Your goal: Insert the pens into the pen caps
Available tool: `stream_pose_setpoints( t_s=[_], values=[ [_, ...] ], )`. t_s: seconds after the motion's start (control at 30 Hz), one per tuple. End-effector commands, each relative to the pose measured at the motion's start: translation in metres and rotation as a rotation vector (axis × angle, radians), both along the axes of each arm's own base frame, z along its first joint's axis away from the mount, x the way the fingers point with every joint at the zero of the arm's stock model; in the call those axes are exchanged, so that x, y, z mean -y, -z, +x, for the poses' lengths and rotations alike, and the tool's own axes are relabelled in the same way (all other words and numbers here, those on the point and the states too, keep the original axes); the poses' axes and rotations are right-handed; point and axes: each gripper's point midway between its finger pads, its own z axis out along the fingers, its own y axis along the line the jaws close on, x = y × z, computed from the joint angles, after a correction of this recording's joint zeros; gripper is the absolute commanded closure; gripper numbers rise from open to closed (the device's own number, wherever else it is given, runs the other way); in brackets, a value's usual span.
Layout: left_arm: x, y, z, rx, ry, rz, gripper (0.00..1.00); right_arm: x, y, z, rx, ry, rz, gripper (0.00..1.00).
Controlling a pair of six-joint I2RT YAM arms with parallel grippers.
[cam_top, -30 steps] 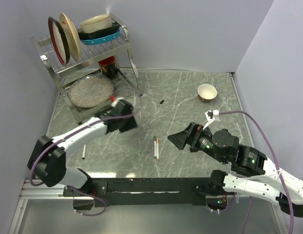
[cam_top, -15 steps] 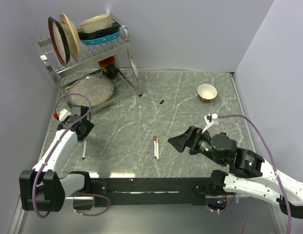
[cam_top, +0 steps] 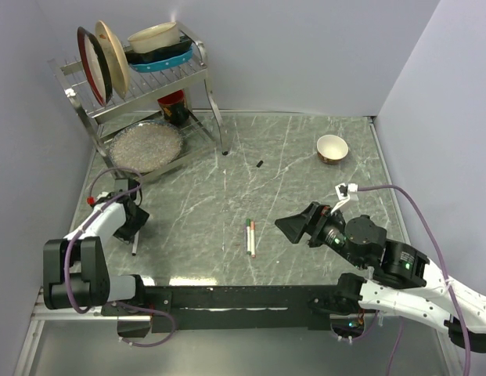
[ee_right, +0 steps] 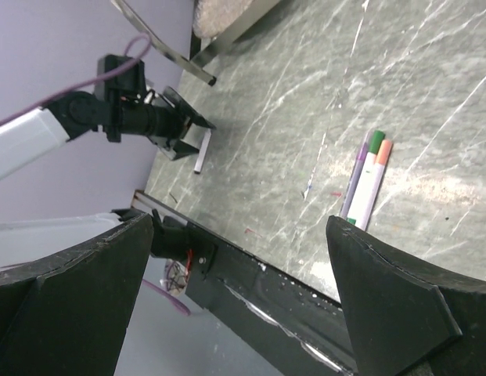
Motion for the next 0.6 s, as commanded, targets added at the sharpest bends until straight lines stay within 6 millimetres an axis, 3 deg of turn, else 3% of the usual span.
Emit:
stream_pose_setpoints(
  t_s=[0.0,0.13,0.37,0.57],
  values=[
    [0.003,0.007,0.003,0.008,0.029,-0.017,0.34,0.008,-0.016,0.007,0.046,0.049,0.035,0.00],
    [0.012,0.014,0.001,0.015,0.056,-0.063,0.41,0.004,-0.017,0.008,0.045,0.042,0.038,0.00],
    [0.043,0.026,0.000,0.057,0.145,-0.211,0.66,-0.005,-0.019,0.004,0.031,0.004,0.053,0.00],
    [0.066,0.028,0.005,0.090,0.247,-0.272,0.71,-0.008,-0.022,0.001,0.016,-0.008,0.076,0.00]
  ],
)
